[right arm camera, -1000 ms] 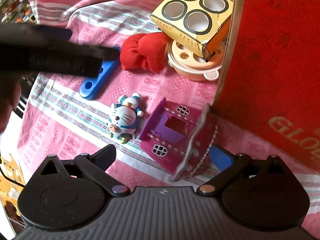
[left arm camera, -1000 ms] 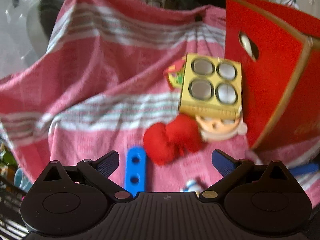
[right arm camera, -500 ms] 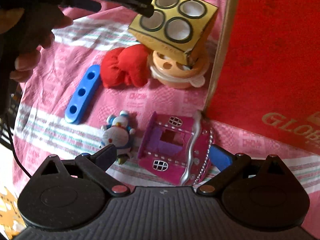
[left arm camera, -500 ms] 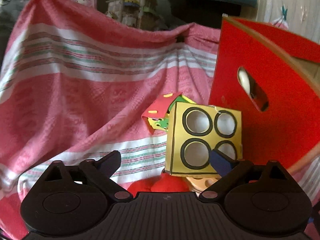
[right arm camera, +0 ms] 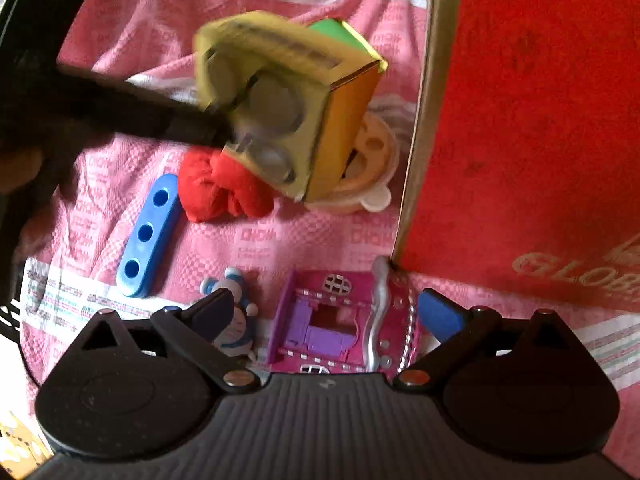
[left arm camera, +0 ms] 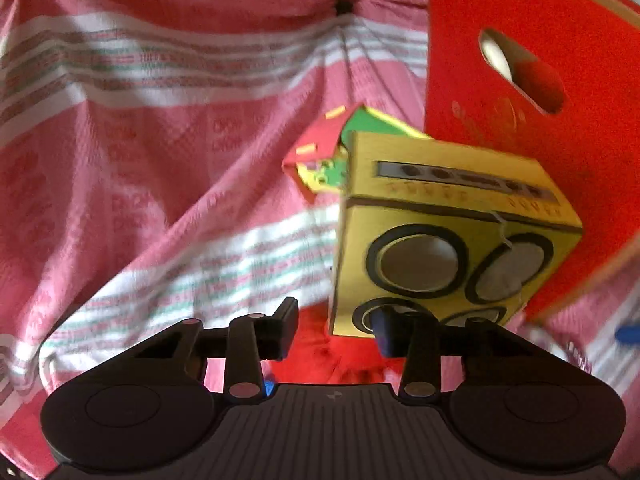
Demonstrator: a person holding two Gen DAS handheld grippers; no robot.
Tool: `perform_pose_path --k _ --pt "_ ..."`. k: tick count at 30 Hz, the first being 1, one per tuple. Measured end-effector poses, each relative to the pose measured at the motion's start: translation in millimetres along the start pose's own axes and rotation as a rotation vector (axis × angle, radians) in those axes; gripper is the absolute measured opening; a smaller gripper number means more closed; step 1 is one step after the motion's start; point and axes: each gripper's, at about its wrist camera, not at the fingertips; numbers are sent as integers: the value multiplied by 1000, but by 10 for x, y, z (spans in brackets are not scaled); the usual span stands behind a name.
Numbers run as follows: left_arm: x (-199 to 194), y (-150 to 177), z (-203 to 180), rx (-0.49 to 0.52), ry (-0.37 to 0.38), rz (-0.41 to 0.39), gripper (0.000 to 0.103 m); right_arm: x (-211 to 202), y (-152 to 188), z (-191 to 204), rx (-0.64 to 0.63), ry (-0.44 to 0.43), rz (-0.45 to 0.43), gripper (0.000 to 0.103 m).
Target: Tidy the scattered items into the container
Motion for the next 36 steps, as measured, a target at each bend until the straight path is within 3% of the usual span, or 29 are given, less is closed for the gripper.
perform_pose_path --k 6,12,14,17,22,26,36 --pt "-88 95 94 11 5 -26 50 -70 -103 -7 60 -9 -75 94" --pt "-171 157 121 52 50 -28 47 -141 -153 -54 135 -44 -130 81" --pt "-165 151 93 74 57 -30 53 -150 -162 -70 162 -58 -135 81" --pt "-172 133 47 92 66 -53 65 -137 -173 -84 183 -46 -125 81" --pt "-117 113 -57 146 111 -53 62 -114 -192 -138 215 18 -118 78" --pt "-12 102 -168 196 121 -36 62 -61 -114 -218 252 29 -90 69" --pt "106 153 -362 262 136 -1 60 64 31 -285 281 33 -26 69"
Point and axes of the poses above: each gripper's, at about its wrist camera, not at the fingertips, and x roughly the way its jaws point, z to its left, y to its underside, and after that the axes turned 15 degrees about y, right-handed
